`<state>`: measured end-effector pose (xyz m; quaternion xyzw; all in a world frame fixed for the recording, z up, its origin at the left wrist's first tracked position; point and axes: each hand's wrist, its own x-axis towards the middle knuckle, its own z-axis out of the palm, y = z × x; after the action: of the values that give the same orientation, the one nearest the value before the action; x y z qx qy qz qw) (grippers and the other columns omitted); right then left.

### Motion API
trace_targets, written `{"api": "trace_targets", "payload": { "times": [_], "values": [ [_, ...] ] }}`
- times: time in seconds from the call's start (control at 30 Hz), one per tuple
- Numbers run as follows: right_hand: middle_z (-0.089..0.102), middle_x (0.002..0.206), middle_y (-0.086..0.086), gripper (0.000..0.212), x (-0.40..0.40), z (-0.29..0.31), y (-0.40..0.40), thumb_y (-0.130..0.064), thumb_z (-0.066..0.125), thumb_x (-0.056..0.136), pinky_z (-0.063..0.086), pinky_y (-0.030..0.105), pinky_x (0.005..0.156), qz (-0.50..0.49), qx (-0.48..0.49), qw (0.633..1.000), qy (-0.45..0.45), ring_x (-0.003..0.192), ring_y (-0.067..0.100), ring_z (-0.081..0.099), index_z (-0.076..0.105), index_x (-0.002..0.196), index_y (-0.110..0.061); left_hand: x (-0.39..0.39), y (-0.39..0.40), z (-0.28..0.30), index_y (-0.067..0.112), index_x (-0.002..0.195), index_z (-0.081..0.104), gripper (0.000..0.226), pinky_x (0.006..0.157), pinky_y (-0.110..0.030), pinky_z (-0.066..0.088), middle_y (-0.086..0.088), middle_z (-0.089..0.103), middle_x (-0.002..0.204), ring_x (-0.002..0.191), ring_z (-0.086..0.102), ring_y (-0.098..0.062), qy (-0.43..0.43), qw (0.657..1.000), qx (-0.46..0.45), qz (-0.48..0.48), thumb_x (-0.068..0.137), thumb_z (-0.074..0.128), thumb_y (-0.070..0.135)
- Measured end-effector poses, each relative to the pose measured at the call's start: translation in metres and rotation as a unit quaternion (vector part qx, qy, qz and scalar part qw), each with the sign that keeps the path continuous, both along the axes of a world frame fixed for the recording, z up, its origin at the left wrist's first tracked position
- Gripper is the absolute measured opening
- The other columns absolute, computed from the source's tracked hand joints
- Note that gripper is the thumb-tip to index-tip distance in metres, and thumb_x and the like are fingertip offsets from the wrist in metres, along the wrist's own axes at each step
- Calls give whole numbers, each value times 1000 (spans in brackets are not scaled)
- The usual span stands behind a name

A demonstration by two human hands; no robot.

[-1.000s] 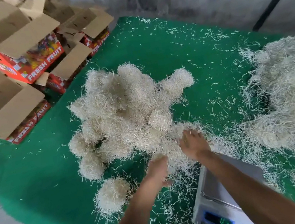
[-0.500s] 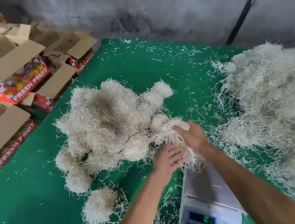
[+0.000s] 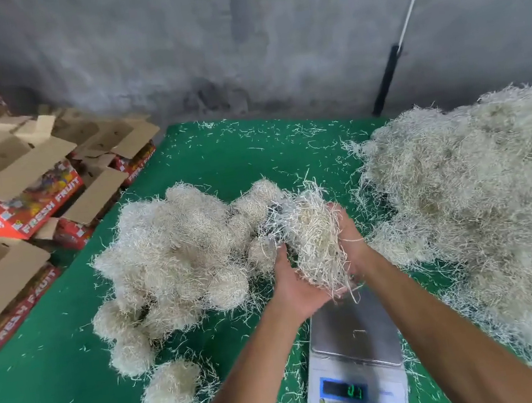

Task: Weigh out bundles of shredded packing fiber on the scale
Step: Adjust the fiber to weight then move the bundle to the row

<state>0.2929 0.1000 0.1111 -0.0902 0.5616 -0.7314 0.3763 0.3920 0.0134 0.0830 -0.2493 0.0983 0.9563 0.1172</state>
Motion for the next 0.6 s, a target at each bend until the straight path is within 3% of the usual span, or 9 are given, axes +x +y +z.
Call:
{"api": "trace_targets", "payload": {
  "times": [0.1, 0.13, 0.17, 0.23, 0.3, 0.37, 0.47, 0.53, 0.6],
  "values": [
    [78, 103, 12, 53, 3, 8, 24, -64, 70, 83, 63, 41, 76, -60, 15, 997, 45, 89, 30, 74, 83, 101, -16, 1, 12, 17, 8, 139, 49, 79, 105, -63, 42, -31, 56, 136, 122, 58, -47, -22, 997, -69, -12, 84, 67, 62],
    [74, 113, 20, 64, 1, 5, 31, -66, 62, 89, 62, 48, 81, -91, 71, 988, 106, 90, 36, 72, 78, 111, -8, 4, 16, 18, 13, 143, 47, 71, 103, -52, 48, -28, 53, 140, 124, 60, -35, -36, 986, -164, -16, 88, 69, 51],
    [69, 124, 24, 74, 1, 1, 39, -70, 58, 90, 61, 49, 85, -117, 131, 969, 176, 91, 32, 71, 71, 122, -4, 8, 18, 16, 17, 145, 42, 67, 99, -37, 53, -20, 52, 143, 121, 62, -15, -53, 984, -169, -14, 89, 72, 35],
    [57, 147, 16, 87, 13, -5, 59, -75, 64, 85, 51, 24, 98, -145, 208, 932, 259, 99, -3, 67, 57, 143, -10, 9, 18, 3, 23, 151, 29, 85, 94, -16, 50, 8, 54, 140, 106, 59, 8, -65, 978, -199, 10, 82, 77, 14],
    [46, 158, 10, 94, 22, -15, 75, -76, 64, 84, 36, 22, 103, -116, 284, 893, 329, 105, -14, 57, 48, 150, -11, 19, 22, -5, 21, 152, 32, 75, 105, -38, 50, 1, 51, 147, 127, 57, -18, -55, 954, -296, -10, 87, 67, 27],
    [51, 153, 11, 86, 27, -31, 89, -78, 56, 88, 34, 34, 111, -76, 387, 822, 411, 113, 4, 63, 55, 144, -11, 25, 32, -9, 14, 146, 42, 49, 111, -57, 39, -18, 41, 153, 135, 45, -41, -81, 937, -335, -50, 101, 49, 31],
    [69, 113, 1, 74, 35, -47, 99, -77, 49, 92, 56, 34, 90, -40, 441, 749, 494, 89, 13, 66, 60, 138, -20, 36, 36, -36, 10, 136, 52, 33, 94, -46, 55, -13, 58, 126, 112, 58, -27, -160, 861, -477, -77, 103, 49, 15],
    [68, 114, 3, 70, 40, -53, 99, -73, 54, 92, 57, 37, 89, 3, 444, 735, 512, 91, 15, 64, 50, 145, -27, 47, 35, -45, 8, 121, 60, 21, 74, -35, 57, -10, 60, 110, 99, 59, -22, -199, 825, -524, -75, 101, 52, 11],
    [68, 118, 7, 69, 42, -60, 100, -74, 52, 93, 56, 43, 96, 90, 477, 686, 541, 101, 22, 67, 53, 142, -25, 57, 34, -49, 4, 112, 59, 15, 73, -36, 55, -9, 59, 106, 99, 58, -23, -225, 823, -515, -82, 100, 55, 13]
  ]
}}
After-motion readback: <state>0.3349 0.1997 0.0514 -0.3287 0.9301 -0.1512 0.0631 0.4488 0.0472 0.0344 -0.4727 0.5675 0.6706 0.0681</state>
